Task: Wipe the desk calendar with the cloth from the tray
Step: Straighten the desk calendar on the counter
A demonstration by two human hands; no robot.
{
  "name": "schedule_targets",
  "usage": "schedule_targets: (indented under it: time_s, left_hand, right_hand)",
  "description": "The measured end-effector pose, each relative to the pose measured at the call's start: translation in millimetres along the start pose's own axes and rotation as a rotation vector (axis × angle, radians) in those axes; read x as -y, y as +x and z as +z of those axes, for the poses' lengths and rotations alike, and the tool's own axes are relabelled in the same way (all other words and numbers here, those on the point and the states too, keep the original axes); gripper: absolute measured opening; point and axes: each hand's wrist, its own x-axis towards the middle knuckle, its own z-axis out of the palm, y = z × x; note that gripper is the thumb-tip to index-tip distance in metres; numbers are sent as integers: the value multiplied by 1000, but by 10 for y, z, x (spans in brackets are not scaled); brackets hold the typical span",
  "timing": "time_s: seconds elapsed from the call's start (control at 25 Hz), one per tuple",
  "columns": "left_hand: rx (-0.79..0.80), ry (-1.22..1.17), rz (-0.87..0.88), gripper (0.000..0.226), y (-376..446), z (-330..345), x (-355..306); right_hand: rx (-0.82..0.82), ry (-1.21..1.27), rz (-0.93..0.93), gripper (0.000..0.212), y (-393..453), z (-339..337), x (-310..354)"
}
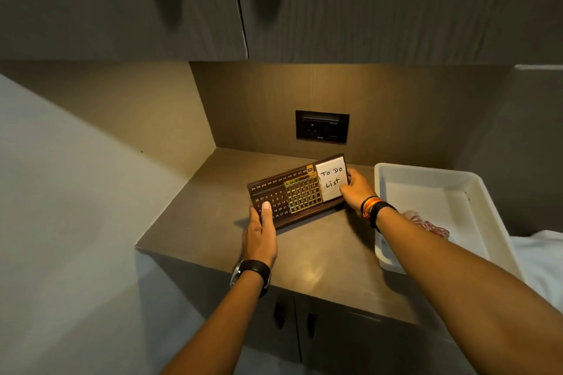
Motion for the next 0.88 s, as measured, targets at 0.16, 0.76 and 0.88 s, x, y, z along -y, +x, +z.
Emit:
schedule_targets:
  time_s: [0.16,0.76,0.88]
  left_hand:
    - [11,-33,-29,71,333,-118,-170]
    - [198,45,3,75,1218,-440,-231]
    - [214,153,55,86,1163,-500,-202]
  right_hand:
    - [-72,51,29,43,-73,56,-27]
    - [-267,152,107,49,-412,539,-10]
    - [-289,145,100,50,-501,550,91]
